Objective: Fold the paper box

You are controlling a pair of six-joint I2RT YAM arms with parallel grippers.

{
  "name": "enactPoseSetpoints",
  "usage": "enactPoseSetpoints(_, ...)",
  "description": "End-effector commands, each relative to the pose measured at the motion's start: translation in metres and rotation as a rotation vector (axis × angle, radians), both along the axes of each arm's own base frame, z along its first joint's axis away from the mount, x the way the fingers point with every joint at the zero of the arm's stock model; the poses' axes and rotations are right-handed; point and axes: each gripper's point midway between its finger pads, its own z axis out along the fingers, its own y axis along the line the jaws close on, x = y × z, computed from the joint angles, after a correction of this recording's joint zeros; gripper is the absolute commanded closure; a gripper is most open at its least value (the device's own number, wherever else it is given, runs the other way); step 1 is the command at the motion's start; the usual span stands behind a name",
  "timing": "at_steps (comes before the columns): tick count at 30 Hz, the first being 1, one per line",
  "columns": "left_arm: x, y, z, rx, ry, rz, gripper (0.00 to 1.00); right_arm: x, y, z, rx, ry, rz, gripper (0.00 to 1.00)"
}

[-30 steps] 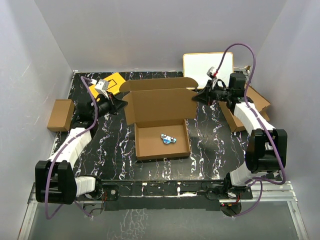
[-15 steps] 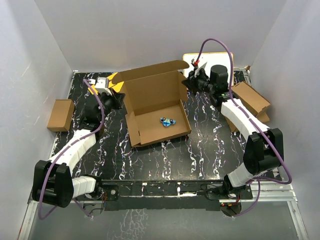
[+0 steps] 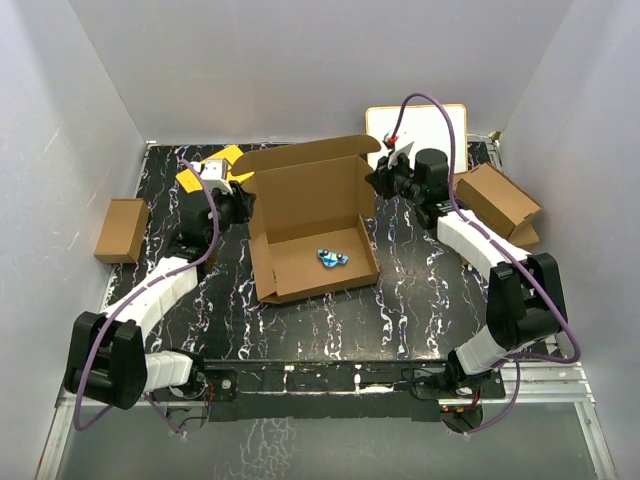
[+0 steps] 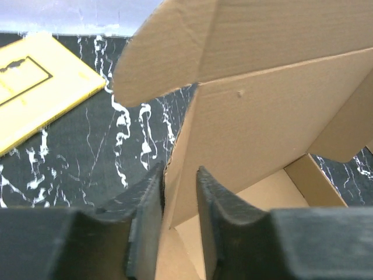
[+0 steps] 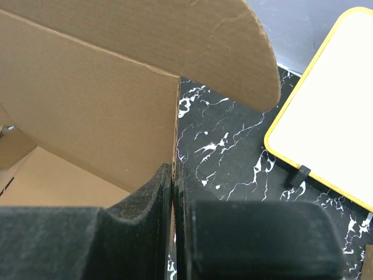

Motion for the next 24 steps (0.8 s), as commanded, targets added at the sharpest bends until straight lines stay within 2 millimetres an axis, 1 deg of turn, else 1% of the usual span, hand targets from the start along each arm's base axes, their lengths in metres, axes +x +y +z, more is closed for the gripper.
enactPoseSetpoints(1,-0.008,0.017,0.027,0.016,-0.024,0.067,0.65,-0.007,-0.007,0.034,0.061,-0.112,0.032,0.92)
enactPoseSetpoints(2,-0.013,0.023,0.025,0.018,-0.006,0.087,0.57,-0.009,-0.011,0.032,0.064,-0.111,0.037,0.92)
enactPoseSetpoints(4,-0.026,0.034,0.014,0.021,0.052,0.112,0.46,-0.014,-0.016,0.031,0.072,-0.116,0.050,0.92)
enactPoseSetpoints(6,-0.042,0.040,0.003,-0.010,0.106,0.134,0.37,-0.019,-0.019,0.033,0.078,-0.126,0.062,0.92)
enactPoseSetpoints(8,-0.060,0.046,-0.012,-0.044,0.183,0.157,0.32,-0.021,-0.020,0.033,0.085,-0.127,0.070,0.92)
enactPoseSetpoints(12,-0.096,0.049,-0.045,-0.153,0.304,0.193,0.30,-0.024,-0.020,0.027,0.097,-0.111,0.084,0.92)
enactPoseSetpoints(15,-0.113,0.052,-0.076,-0.247,0.382,0.235,0.32,-0.026,-0.018,0.024,0.102,-0.104,0.097,0.92)
enactPoseSetpoints(18,-0.115,0.048,-0.103,-0.352,0.462,0.209,0.37,-0.026,-0.018,0.022,0.102,-0.099,0.104,0.92)
enactPoseSetpoints(21,-0.110,0.043,-0.113,-0.457,0.498,0.152,0.39,-0.028,-0.018,0.019,0.104,-0.090,0.112,0.92)
enactPoseSetpoints(24,-0.105,0.040,-0.121,-0.520,0.515,0.112,0.35,-0.029,-0.019,0.016,0.109,-0.080,0.117,0.92)
